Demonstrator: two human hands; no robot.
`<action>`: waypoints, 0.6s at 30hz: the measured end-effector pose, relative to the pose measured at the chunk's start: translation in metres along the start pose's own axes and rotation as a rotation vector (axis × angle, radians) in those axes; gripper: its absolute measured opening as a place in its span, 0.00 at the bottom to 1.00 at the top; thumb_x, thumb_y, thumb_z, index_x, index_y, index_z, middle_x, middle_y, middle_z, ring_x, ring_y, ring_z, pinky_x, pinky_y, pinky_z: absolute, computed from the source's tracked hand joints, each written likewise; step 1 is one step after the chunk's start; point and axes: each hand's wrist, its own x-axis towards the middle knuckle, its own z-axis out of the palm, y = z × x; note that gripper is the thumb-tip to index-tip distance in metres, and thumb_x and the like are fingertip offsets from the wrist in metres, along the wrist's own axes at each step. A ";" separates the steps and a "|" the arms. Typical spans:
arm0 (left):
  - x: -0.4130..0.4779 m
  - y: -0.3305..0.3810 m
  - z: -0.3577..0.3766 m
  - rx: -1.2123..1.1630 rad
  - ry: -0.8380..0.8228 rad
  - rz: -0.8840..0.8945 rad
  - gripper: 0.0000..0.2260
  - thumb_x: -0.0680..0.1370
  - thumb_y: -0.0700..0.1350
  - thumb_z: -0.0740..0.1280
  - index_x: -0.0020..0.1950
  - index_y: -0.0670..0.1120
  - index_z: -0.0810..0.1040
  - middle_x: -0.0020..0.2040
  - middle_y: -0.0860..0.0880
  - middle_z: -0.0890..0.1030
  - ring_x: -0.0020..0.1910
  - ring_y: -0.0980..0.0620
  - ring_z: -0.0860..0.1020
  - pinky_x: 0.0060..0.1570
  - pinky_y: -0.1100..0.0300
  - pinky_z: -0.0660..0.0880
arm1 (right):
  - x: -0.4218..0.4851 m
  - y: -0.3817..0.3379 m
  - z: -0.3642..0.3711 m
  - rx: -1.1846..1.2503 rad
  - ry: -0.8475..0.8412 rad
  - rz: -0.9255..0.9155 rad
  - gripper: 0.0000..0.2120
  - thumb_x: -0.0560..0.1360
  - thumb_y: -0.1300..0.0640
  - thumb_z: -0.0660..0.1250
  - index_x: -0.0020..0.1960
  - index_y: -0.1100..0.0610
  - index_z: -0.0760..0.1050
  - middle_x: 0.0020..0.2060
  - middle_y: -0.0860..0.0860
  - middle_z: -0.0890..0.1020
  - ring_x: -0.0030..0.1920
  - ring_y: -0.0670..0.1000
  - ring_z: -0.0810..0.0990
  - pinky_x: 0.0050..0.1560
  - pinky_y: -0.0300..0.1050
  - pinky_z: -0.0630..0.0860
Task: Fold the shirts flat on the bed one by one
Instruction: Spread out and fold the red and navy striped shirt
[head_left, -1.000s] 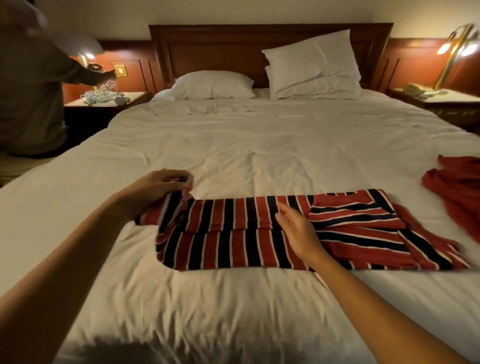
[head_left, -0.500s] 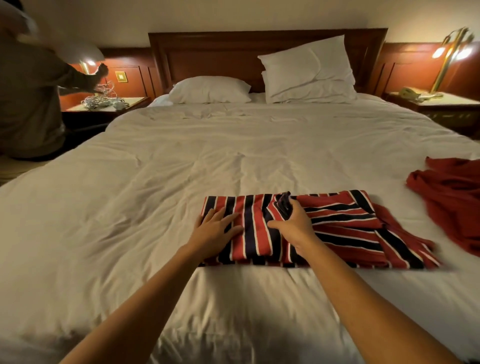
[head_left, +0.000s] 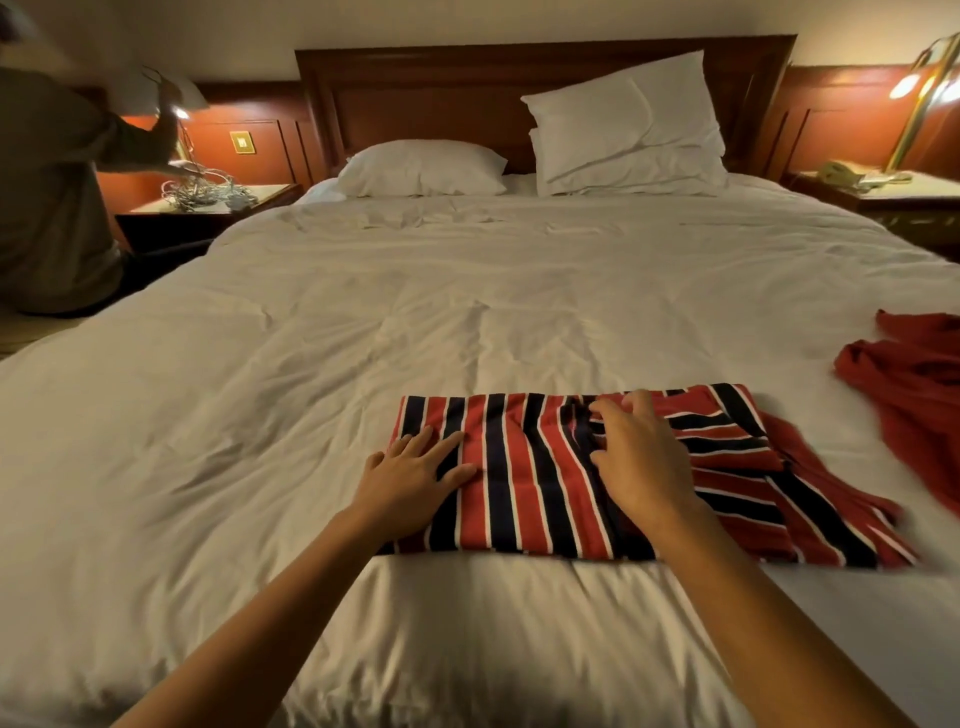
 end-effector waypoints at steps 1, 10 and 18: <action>0.002 -0.001 -0.001 0.004 0.029 -0.001 0.31 0.77 0.72 0.44 0.79 0.65 0.52 0.81 0.52 0.54 0.80 0.47 0.54 0.75 0.44 0.53 | 0.004 0.001 0.002 -0.002 0.037 -0.035 0.21 0.78 0.57 0.70 0.69 0.53 0.72 0.65 0.54 0.71 0.61 0.56 0.76 0.57 0.51 0.78; 0.046 0.000 0.012 -0.117 0.192 -0.086 0.28 0.80 0.69 0.45 0.79 0.62 0.58 0.81 0.55 0.56 0.80 0.49 0.51 0.77 0.45 0.49 | 0.070 -0.016 0.052 0.179 -0.156 0.248 0.23 0.78 0.39 0.65 0.60 0.57 0.75 0.56 0.56 0.80 0.58 0.59 0.78 0.57 0.55 0.76; 0.050 -0.003 0.021 -0.134 0.203 -0.071 0.29 0.80 0.69 0.42 0.80 0.62 0.55 0.81 0.55 0.54 0.81 0.52 0.48 0.78 0.47 0.45 | 0.106 0.011 0.067 0.609 -0.003 0.259 0.10 0.73 0.54 0.75 0.53 0.54 0.80 0.44 0.51 0.83 0.47 0.54 0.82 0.45 0.42 0.73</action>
